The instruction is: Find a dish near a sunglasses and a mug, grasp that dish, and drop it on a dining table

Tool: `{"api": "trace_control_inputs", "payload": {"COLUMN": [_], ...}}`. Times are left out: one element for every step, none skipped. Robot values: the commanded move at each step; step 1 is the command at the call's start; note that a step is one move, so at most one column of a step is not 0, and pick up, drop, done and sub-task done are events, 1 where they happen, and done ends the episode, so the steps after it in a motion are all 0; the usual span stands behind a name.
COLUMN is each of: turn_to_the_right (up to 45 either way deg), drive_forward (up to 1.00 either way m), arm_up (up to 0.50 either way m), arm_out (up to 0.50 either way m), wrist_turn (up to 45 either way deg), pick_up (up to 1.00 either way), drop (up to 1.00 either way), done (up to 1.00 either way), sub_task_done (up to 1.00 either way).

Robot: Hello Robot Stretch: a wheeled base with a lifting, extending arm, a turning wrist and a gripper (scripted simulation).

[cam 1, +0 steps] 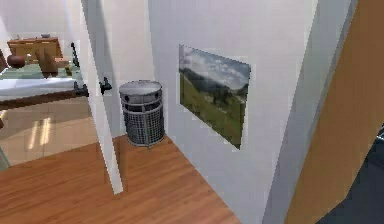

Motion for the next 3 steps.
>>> {"api": "trace_control_inputs", "payload": {"turn_to_the_right": [0.0, -30.0, 0.0], "drive_forward": [0.30, 0.00, 0.60], "arm_up": [0.00, 0.00, 0.00], "arm_out": [0.00, 0.00, 0.00], "wrist_turn": [0.0, 0.0, 0.0], "pick_up": [0.00, 0.00, 0.00], "drop": [0.00, 0.00, 0.00], "done": [0.00, 0.00, 0.00], "sub_task_done": [0.00, 0.00, 0.00]}}
